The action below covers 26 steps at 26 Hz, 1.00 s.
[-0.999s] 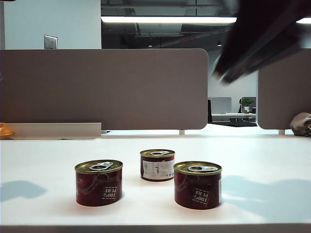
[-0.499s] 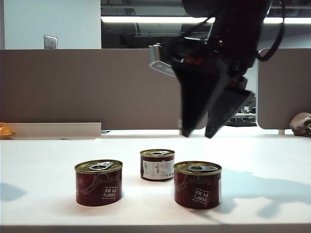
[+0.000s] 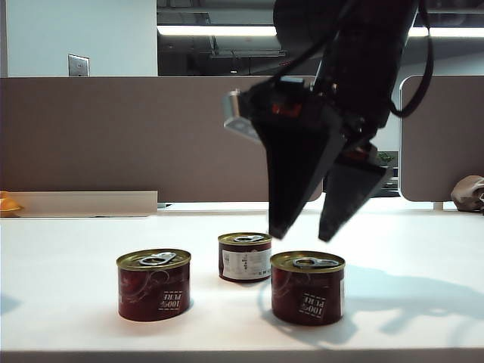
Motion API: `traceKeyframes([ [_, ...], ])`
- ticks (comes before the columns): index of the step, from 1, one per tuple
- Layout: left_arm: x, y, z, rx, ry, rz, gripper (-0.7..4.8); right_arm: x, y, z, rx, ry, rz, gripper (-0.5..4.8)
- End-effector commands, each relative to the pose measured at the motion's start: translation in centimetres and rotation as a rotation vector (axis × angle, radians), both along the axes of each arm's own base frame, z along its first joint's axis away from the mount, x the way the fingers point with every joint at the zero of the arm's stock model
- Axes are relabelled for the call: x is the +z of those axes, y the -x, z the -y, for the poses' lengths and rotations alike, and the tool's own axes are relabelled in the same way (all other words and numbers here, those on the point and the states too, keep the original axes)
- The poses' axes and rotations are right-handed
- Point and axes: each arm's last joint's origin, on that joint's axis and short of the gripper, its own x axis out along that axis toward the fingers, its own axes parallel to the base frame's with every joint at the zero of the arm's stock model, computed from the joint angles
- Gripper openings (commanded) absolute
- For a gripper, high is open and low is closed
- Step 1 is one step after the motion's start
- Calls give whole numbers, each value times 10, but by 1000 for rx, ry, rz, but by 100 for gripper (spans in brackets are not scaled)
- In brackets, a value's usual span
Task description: Pick up the cans one by one and stack them together.
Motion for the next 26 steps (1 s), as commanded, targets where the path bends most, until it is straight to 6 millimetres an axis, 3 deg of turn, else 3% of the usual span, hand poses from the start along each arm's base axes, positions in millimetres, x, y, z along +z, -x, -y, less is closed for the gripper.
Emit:
traceKeyframes([
  [1, 2, 1, -1, 1, -5, 0, -5, -11, -2, -2, 4, 34, -48, 479],
  [11, 0, 3, -2, 0, -19, -24, -6, -27, -2, -11, 25, 60, -88, 474],
  [13, 0, 3, -2, 0, -19, -23, -5, -28, -2, -12, 30, 61, -88, 412],
  [16, 0, 3, -2, 0, -19, -23, -6, -28, -2, -12, 30, 62, -89, 277],
  [17, 0, 3, -2, 0, -19, -23, -6, -28, -2, -12, 29, 63, -88, 258],
  [20, 0, 3, -2, 0, -19, -23, -6, -28, -3, -11, 20, 95, -59, 214],
  [22, 0, 3, -2, 0, -19, -22, -6, -25, -5, -12, 13, 108, -30, 214],
  [26, 0, 3, -2, 0, -19, -22, -6, 2, -16, -20, 5, 69, 36, 214],
])
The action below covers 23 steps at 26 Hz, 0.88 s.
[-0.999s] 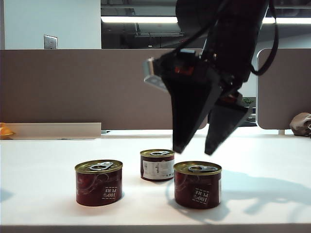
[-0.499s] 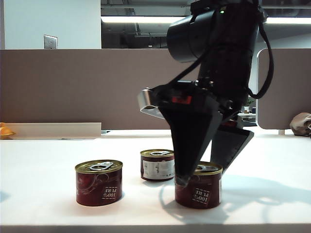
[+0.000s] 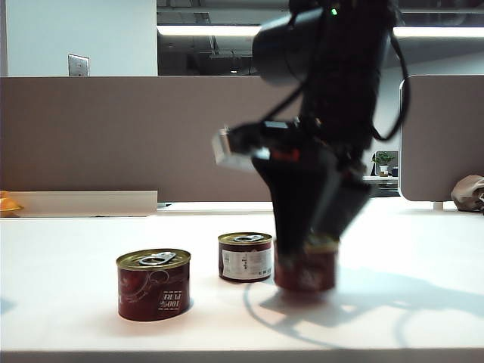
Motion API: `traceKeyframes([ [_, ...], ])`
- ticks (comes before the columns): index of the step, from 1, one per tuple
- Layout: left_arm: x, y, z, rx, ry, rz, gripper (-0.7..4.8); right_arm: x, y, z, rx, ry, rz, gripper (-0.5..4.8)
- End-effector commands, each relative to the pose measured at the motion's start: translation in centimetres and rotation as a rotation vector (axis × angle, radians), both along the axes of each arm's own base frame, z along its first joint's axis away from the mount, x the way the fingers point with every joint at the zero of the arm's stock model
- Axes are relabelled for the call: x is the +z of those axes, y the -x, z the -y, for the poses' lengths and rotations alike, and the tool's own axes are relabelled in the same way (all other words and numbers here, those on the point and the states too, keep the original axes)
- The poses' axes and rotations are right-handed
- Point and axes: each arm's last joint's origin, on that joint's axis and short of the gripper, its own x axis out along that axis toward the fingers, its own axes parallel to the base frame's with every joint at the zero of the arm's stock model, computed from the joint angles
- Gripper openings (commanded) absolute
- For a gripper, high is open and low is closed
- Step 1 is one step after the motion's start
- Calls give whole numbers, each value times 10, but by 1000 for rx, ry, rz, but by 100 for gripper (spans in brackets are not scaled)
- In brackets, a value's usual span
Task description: Pick up the cans one by one and stack them together.
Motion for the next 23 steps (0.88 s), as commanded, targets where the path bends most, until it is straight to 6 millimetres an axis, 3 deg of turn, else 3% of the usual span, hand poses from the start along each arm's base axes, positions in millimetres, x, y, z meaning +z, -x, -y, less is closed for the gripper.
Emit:
traceKeyframes([
  [1, 3, 0, 0, 0, 5, 17, -6, 30, -9, -9, 0, -63, 83, 214],
  [4, 3, 0, 0, 0, 5, 16, -6, 47, -16, -15, 0, -105, 130, 213],
  [9, 3, 0, 0, -2, 3, 9, -6, 56, -28, -24, -4, -65, 136, 210],
  [23, 0, 3, -2, -2, -19, -27, -6, 37, -48, -44, 3, -51, 103, 210],
])
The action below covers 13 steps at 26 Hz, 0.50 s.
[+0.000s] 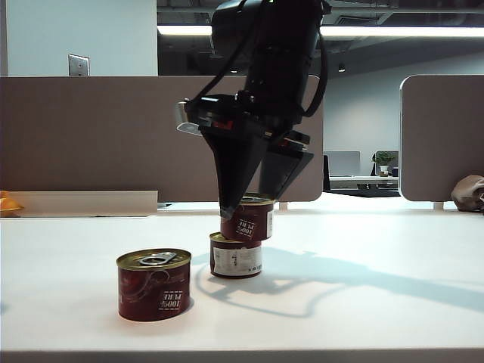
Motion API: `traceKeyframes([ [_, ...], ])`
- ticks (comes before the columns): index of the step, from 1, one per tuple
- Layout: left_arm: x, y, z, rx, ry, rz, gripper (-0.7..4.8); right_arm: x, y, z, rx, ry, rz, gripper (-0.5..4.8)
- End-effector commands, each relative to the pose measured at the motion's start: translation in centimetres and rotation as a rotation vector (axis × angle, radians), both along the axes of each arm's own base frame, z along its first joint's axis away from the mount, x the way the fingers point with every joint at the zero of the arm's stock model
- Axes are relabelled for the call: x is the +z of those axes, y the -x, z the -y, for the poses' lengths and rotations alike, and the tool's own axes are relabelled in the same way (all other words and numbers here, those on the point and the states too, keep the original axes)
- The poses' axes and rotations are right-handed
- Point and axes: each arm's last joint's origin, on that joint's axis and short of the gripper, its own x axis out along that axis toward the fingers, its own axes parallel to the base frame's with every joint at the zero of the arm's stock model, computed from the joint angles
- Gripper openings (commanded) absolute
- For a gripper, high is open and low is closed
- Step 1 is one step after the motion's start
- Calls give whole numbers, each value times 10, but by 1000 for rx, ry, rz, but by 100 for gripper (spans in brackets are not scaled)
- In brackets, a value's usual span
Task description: Pick up the cans one by one and stack them together.
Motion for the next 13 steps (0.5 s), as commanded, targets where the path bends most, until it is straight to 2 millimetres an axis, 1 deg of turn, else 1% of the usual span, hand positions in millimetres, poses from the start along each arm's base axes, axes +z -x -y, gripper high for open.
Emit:
traceKeyframes([
  [1, 3, 0, 0, -2, 6, 15, -6, 3, -2, -3, 7, -24, 20, 210],
  [13, 3, 0, 0, -2, 6, 15, -6, 2, -5, -6, 8, -51, 45, 210],
])
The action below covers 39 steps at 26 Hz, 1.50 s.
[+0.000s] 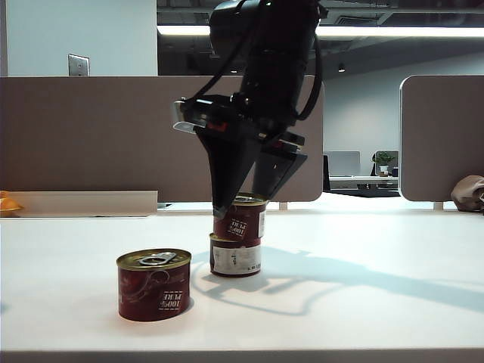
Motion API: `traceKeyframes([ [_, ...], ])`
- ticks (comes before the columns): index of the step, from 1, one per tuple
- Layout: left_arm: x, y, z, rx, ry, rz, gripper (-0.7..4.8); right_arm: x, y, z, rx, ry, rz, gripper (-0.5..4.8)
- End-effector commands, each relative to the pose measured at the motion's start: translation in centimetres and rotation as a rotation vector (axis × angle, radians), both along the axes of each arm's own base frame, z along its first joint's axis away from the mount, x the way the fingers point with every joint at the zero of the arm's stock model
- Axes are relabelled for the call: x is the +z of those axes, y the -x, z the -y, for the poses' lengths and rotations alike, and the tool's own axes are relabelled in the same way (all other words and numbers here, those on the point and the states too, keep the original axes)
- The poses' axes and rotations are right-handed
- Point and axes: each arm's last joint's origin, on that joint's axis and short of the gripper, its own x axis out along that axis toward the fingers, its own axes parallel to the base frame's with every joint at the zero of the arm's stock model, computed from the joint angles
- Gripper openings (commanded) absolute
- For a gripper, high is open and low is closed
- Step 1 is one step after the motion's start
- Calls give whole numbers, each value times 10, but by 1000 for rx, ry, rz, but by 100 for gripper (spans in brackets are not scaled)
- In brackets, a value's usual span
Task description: Pick up the cans one by one and stack them together.
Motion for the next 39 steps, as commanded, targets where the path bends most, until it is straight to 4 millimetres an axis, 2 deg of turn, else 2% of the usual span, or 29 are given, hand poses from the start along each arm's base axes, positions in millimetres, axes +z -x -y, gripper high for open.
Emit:
traceKeyframes([
  [1, 3, 0, 0, -2, 6, 14, -6, 3, -2, -3, 7, -27, 28, 210],
  [15, 3, 0, 0, -2, 6, 14, -6, 2, -4, -11, 16, -53, 65, 210],
  [26, 3, 0, 0, -2, 7, 14, -6, 15, -8, -13, 6, -64, 109, 210],
  [39, 2, 1, -1, 0, 0, 0, -6, -3, -11, -16, 9, -20, 57, 210],
])
